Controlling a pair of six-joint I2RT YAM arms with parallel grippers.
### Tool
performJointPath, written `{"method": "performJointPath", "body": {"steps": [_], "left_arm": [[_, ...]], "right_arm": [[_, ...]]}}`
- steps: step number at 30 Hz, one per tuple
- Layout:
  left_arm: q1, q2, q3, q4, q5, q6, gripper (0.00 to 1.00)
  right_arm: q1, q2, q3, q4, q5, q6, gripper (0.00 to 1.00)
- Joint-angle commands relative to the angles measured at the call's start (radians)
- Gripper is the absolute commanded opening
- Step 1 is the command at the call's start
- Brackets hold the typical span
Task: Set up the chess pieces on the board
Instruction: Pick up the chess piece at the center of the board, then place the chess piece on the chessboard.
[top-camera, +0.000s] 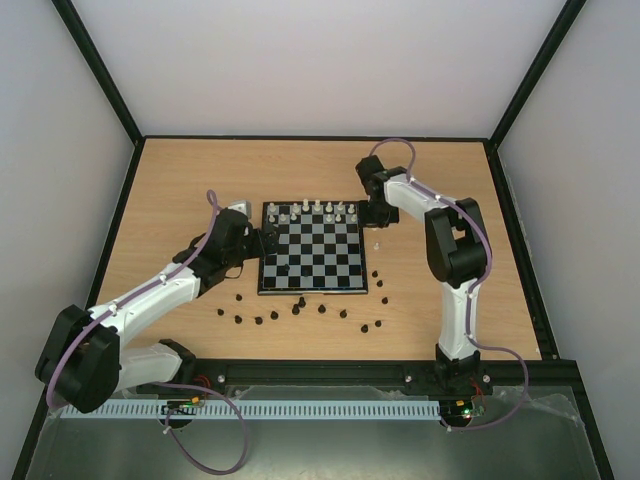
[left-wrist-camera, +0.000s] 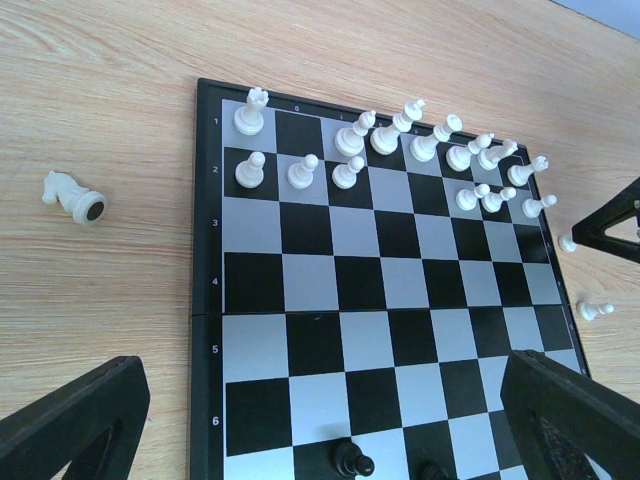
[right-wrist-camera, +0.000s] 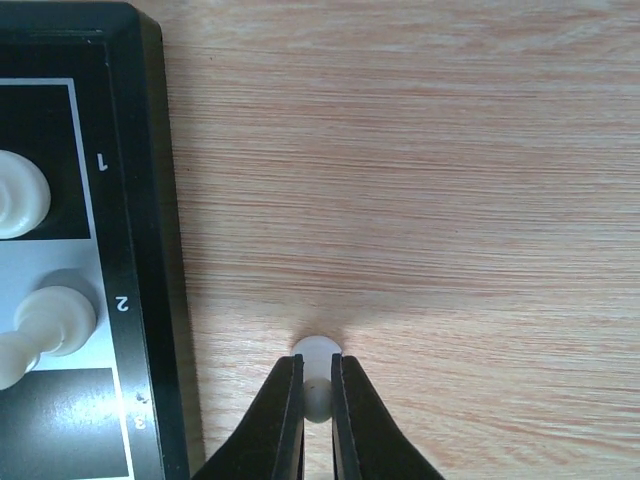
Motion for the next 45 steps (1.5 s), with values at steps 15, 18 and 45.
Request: {"method": "performJointPath", "body": {"steps": [15,18,45], "left_arm": [[0.004,-0.009,-0.019,0.033,0.015,-0.010,1.00],[0.004,-0.005,-0.016,0.031,0.009,-0.009,0.99],[0.006,0.003,-0.013,0.022,-0.021,-0.004,1.00]], "right_arm": [[0.029,-0.175,0.076,-0.101,0.003,0.006,0.01],[0.064,-0.181,0.141,-0.133,0.002,0.002,0.01],[0.287,0.193,0.605,-0.299,-0.013,-0.041,0.01]]}}
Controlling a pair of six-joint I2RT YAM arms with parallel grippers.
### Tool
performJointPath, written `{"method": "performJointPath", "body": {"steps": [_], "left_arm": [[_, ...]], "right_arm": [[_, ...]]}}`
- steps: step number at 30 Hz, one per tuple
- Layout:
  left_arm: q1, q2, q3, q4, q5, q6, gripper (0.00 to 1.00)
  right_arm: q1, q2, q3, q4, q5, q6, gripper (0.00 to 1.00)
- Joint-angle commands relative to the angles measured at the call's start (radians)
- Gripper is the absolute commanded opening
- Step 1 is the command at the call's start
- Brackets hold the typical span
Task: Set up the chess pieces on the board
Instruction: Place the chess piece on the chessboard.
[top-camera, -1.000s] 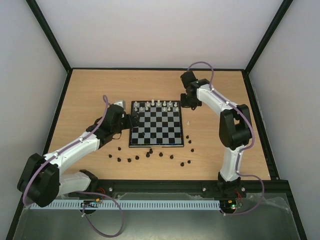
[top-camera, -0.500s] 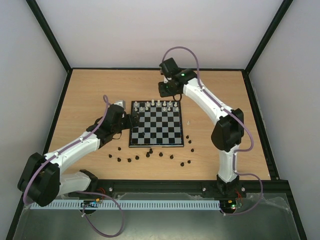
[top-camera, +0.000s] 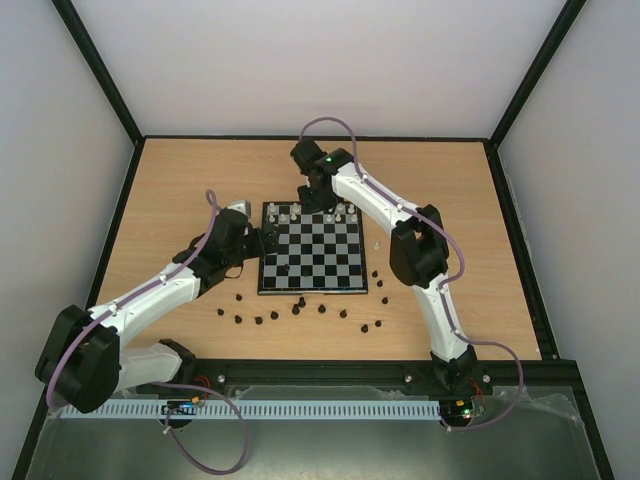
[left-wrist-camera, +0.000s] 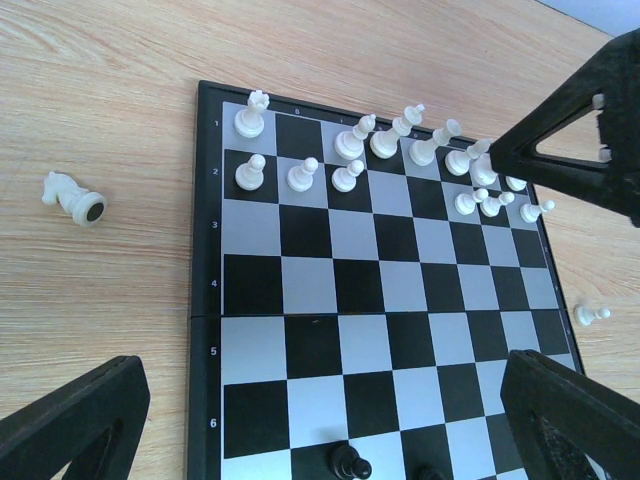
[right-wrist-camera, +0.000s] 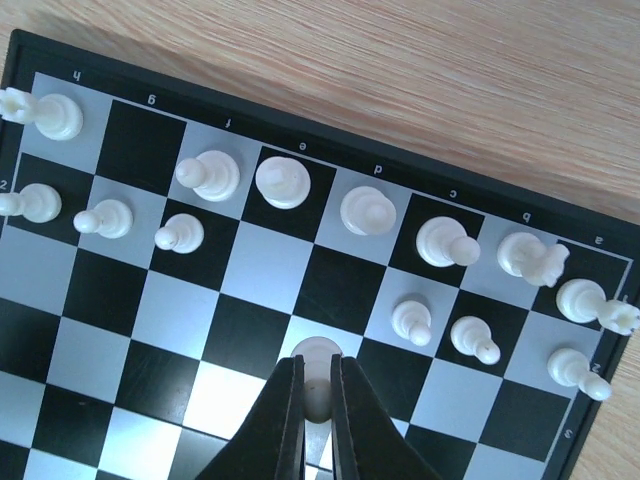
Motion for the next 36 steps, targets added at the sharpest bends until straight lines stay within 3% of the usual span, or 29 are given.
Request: {"method": "performJointPath", "body": {"steps": [1,36], "left_arm": [[0.006,0.003,-0.011,0.015,-0.019,0.006,0.99],[0.007,-0.007,-0.012,0.011,-0.019,0.007,0.99]], "right_arm": [[0.007,0.023,0.056,-0.076,0.020,-0.010,0.01],[0.007,0.146,0.077,-0.058,0.046,-0.007,0.06]]}}
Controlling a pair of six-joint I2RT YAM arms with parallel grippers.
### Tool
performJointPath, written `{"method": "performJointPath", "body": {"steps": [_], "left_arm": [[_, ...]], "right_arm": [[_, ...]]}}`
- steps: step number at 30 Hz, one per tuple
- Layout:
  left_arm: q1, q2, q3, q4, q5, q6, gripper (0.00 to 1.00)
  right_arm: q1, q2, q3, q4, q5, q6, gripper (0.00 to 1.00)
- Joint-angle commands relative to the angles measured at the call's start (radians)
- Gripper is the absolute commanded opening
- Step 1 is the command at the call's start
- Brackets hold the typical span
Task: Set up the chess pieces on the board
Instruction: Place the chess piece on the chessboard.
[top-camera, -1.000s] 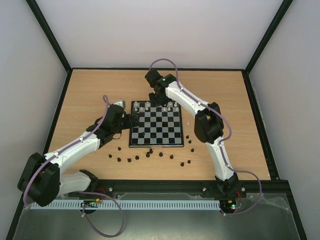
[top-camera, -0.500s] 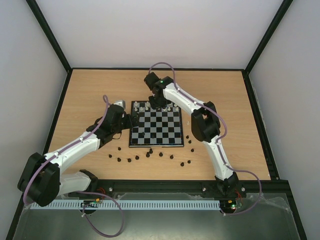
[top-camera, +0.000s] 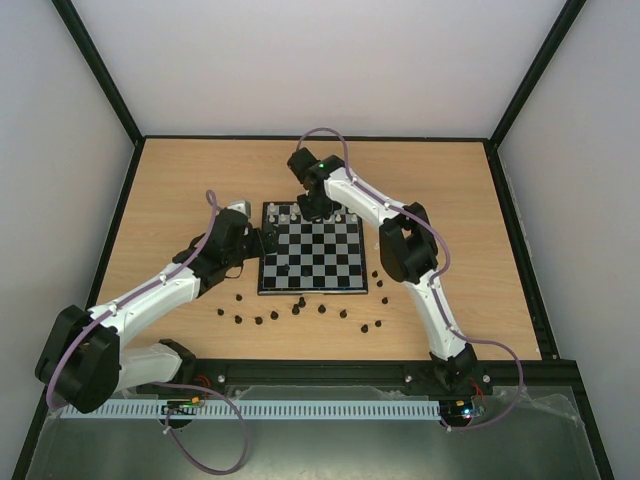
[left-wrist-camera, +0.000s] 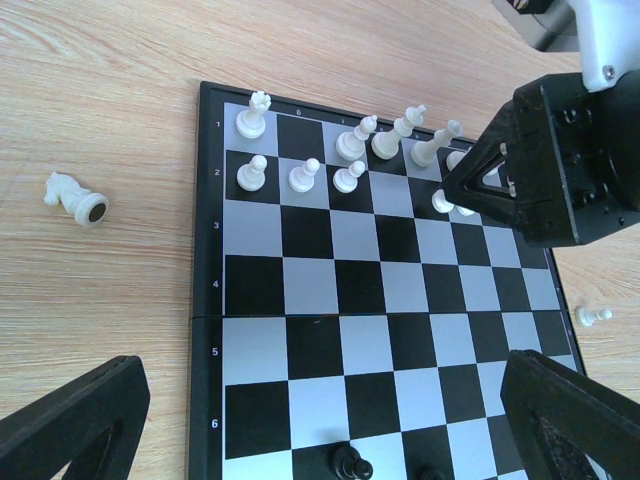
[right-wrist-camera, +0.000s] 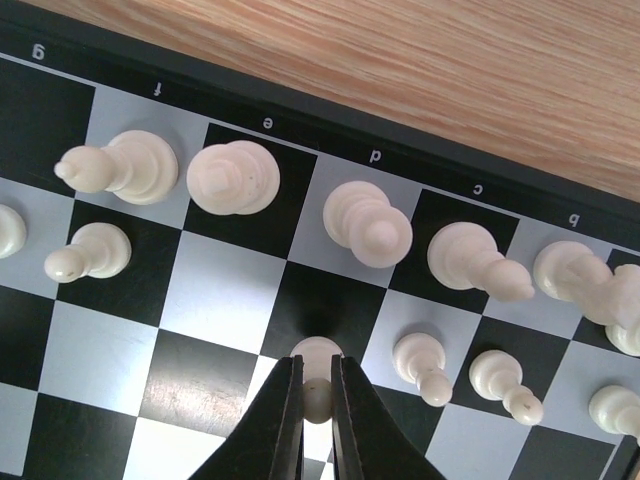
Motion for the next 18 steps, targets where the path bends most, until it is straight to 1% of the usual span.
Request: {"method": "performJointPath", "body": {"steps": [1,10,13,18], "left_arm": [[0.006,-0.007,-0.012,0.011,-0.015,0.007,0.99],[0.006,-0.006,-0.011,0.011,-0.017,0.006,1.00],[0.006,-0.005,-0.012,0.011,-0.016,0.006,0.99],[0.007,-0.007,-0.011,0.011,-0.017,0.006,0.99]], "right_arm": [[0.006,0.030,0.037,-0.037,0.016,-0.009,0.06],[0.006,0.038,0.040,-0.028,0.022,-0.009,0.07],[0.006,0.039,0.041,-0.027,0.027,-0.009,0.10],[0.006,0.043,0.040,-0.021,0.030,-0.009,0.11]]}}
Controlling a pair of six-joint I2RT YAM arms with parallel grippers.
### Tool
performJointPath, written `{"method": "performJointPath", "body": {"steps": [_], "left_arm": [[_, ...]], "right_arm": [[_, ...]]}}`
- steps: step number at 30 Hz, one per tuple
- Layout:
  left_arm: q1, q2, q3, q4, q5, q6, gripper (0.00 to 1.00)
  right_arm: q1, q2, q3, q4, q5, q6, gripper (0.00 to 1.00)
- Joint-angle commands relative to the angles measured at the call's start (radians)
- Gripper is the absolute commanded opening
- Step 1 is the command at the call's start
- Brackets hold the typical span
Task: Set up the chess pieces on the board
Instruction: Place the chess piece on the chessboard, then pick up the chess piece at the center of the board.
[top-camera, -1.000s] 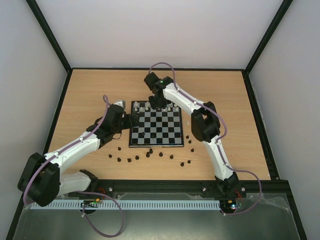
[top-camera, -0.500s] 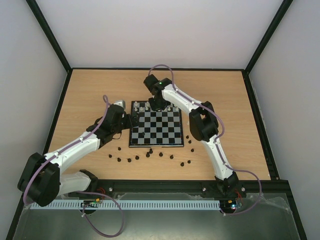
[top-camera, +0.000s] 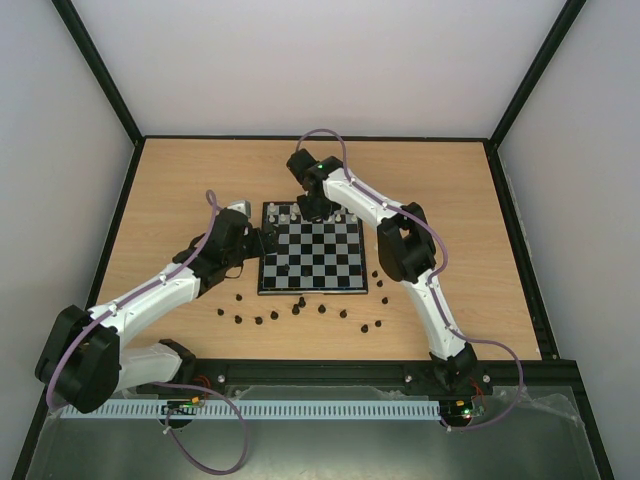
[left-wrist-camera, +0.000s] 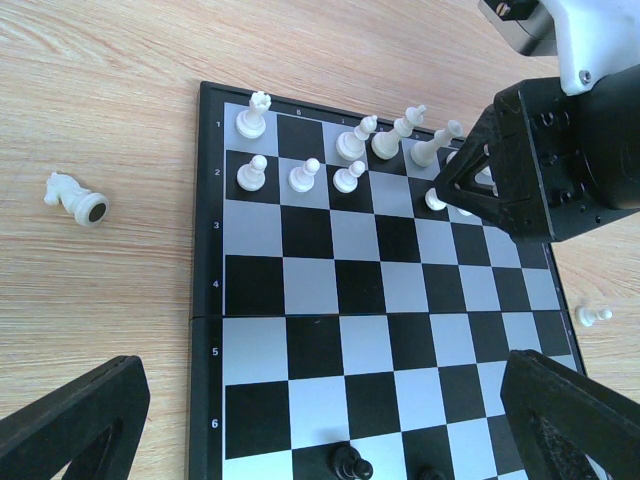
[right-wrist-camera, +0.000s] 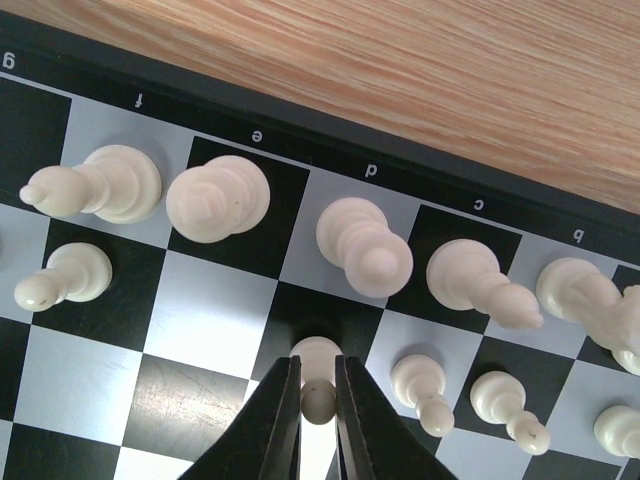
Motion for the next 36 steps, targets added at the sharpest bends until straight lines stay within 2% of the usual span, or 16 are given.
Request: {"method": "performJointPath", "body": {"steps": [1,8,11,14,19,22,26,32,36], "left_arm": [[0.006,-0.007,-0.011,0.011,-0.016,0.007,0.99],[0.006,-0.007,-0.012,0.010,-0.014,0.007,1.00],[0.006,-0.007,-0.011,0.011,-0.015,0.006,0.99],[0.006,-0.008,-0.011,0.011,-0.013,0.006,1.00],[0.006,-0.010,-0.011,0.011,-0.013,0.006,1.00],[0.006,-0.009,-0.012,0.011,-0.014,0.006,0.99],[0.006,-0.009,-0.011,0.011,-0.016,0.006,1.00],[0.009,-0.012,-0.011,0.006,-0.029,0.004,1.00],[0.016,-0.026,-0.015,0.002,-0.039,0.001,0.99]], "right_arm": [[0.006,0.018,0.029,-0.025,0.012,-0.009,0.11],[0.006,0.017,0.028,-0.026,0.012,-0.008,0.14],[0.006,0.011,0.027,-0.027,0.012,-0.007,0.22],[0.006,0.003,0.025,-0.023,0.012,-0.008,0.25],[0.006,-0.027,0.021,-0.024,0.003,-0.006,0.25],[0.008,-0.094,-0.014,-0.007,-0.007,-0.008,0.26],[0.009,-0.234,-0.097,0.023,-0.027,-0.003,0.34],[0.008,-0.436,-0.252,0.031,0.065,-0.001,0.48],[-0.009,-0.553,-0.412,0.066,0.102,0.017,0.54]]}}
